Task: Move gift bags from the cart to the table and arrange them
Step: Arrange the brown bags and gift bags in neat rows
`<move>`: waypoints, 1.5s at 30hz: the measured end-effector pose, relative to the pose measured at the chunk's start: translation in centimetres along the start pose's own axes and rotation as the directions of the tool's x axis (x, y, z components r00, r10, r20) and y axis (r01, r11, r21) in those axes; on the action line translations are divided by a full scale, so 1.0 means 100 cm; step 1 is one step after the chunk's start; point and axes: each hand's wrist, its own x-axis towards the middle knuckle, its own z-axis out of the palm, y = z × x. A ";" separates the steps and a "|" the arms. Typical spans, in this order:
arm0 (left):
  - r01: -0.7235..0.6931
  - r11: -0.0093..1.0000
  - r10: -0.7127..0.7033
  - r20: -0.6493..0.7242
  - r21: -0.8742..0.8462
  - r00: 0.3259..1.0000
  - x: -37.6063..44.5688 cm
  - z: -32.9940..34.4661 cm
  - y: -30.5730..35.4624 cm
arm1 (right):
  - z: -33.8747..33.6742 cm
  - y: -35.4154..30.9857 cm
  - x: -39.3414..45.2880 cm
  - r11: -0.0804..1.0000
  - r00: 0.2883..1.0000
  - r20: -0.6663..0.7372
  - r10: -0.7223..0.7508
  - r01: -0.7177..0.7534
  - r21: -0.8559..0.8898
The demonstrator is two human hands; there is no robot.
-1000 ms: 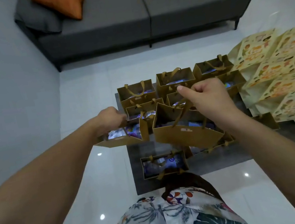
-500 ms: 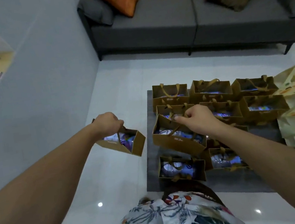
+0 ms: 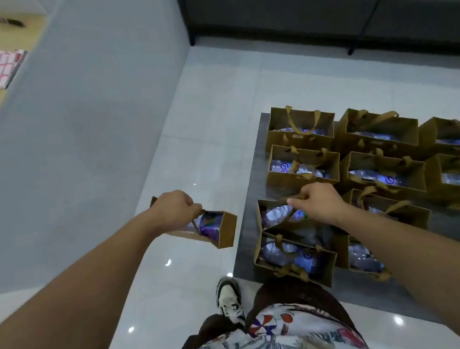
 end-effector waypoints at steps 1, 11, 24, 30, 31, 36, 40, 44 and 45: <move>0.002 1.000 -0.002 0.008 -0.001 1.000 0.001 0.003 -0.001 | 0.002 0.002 0.003 1.000 1.000 0.016 0.011 -0.011 0.001; -0.009 1.000 0.009 0.038 0.013 0.999 0.008 0.003 0.006 | -0.003 0.006 0.012 1.000 1.000 0.014 0.012 -0.012 0.008; -0.036 0.999 0.037 -0.004 0.030 0.999 0.001 -0.018 0.033 | -0.005 -0.006 -0.001 0.999 0.997 -0.062 0.036 -0.038 -0.023; -0.119 0.991 0.124 -0.091 0.056 0.988 -0.023 -0.049 0.069 | -0.003 -0.047 -0.034 0.988 0.979 -0.149 -0.137 0.146 0.051; -0.142 0.988 0.147 -0.098 0.056 0.984 -0.029 -0.054 0.076 | -0.001 -0.055 -0.040 0.981 0.978 -0.140 -0.153 0.167 0.095; -0.257 0.966 0.252 -0.123 -0.025 0.960 -0.055 -0.069 0.122 | -0.003 -0.089 -0.076 0.941 0.916 -0.221 -0.333 0.339 -0.011; -0.355 0.928 0.344 -0.103 -0.116 0.933 -0.082 -0.067 0.166 | -0.025 -0.103 -0.102 0.926 0.841 -0.413 -0.349 0.377 -0.016; -0.429 0.875 0.425 -0.071 -0.224 0.903 -0.106 -0.051 0.210 | -0.052 -0.081 -0.129 0.924 0.826 -0.555 -0.098 0.282 0.257; -0.439 0.860 0.443 -0.045 -0.261 0.895 -0.112 -0.045 0.221 | -0.059 -0.071 -0.136 0.916 0.807 -0.588 -0.049 0.271 0.295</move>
